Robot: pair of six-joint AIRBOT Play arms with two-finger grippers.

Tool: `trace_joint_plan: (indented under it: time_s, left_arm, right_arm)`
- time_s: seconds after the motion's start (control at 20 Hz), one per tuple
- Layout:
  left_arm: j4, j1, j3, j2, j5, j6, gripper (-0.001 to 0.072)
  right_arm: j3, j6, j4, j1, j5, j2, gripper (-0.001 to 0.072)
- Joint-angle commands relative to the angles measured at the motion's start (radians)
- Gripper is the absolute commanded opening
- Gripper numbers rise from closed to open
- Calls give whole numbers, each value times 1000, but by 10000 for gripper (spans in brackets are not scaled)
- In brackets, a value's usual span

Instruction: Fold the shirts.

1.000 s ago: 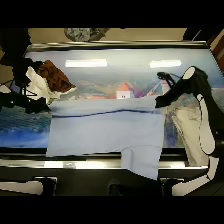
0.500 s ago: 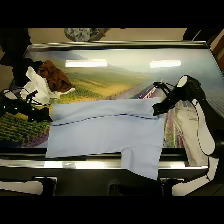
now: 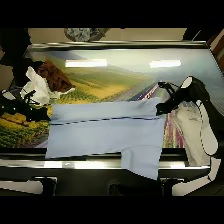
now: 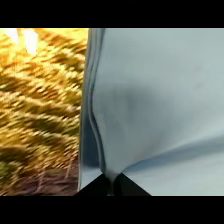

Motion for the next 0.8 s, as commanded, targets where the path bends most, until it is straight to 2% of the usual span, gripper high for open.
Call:
trace_joint_plan:
  time_s: [0.0,0.05,0.2,0.3,0.45,0.55,0.65,0.75]
  left_arm:
    - [-5,8,3,-4,-29,-2,346]
    - [-1,18,7,-3,-60,-17,417]
    - [3,67,2,21,-162,-27,416]
    - [3,111,-79,76,-183,-39,415]
    - [10,158,-385,221,-148,1,405]
    - [30,178,-573,309,-59,29,393]
    - [37,193,-659,364,5,66,393]
    - [56,203,-655,383,17,82,393]
  right_arm:
    - [-3,16,31,0,-5,5,440]
    - [2,0,25,-6,29,15,505]
    - [1,-6,-21,-74,169,77,507]
    - [-58,-2,-50,-114,198,146,501]
    - [-279,-27,-84,-120,95,294,496]
    - [-413,-71,-54,-120,26,378,496]
    - [-487,-82,-49,-120,-5,431,495]
    - [-506,-92,-35,-120,-11,455,494]
